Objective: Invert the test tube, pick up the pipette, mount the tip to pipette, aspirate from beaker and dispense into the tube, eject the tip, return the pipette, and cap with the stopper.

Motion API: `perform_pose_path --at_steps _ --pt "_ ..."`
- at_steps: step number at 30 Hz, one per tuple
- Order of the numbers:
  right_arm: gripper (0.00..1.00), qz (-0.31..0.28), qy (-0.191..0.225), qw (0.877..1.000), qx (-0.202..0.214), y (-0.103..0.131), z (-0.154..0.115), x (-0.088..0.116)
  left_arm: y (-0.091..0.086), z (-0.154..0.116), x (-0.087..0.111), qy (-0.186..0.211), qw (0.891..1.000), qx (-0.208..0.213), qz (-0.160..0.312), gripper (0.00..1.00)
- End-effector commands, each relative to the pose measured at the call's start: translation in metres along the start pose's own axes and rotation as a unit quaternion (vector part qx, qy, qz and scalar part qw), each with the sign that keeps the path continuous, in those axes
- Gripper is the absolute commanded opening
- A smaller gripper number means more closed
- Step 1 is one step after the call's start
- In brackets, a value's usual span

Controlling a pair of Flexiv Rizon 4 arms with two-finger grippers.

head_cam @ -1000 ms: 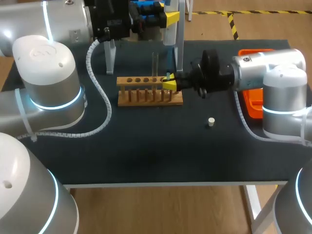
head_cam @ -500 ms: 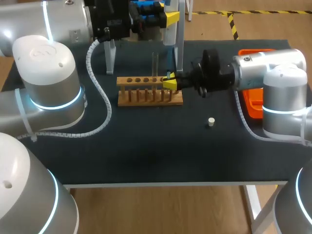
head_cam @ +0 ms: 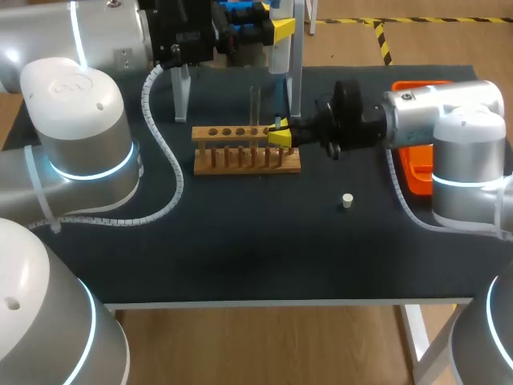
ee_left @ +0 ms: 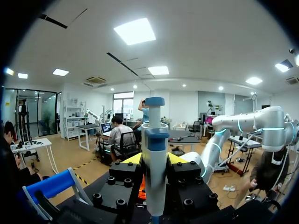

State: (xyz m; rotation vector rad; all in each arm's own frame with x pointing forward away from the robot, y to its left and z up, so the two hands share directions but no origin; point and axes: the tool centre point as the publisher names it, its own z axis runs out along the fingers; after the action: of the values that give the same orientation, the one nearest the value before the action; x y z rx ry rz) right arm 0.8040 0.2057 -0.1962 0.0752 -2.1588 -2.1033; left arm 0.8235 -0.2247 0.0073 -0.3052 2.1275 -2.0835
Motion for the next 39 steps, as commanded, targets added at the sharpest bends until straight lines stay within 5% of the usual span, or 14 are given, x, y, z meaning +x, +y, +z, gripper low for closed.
perform_pose_path --at_steps 1,39 --pt "0.0 0.0 -0.002 1.0 0.0 0.0012 -0.0008 -0.001 0.0002 -0.0013 -0.0007 0.003 1.0 -0.001 0.0 0.0" --pt "0.0 0.001 0.0 1.0 0.006 0.0016 0.0062 -0.0074 0.0002 -0.0013 -0.0007 0.003 1.0 -0.001 0.0 0.0"
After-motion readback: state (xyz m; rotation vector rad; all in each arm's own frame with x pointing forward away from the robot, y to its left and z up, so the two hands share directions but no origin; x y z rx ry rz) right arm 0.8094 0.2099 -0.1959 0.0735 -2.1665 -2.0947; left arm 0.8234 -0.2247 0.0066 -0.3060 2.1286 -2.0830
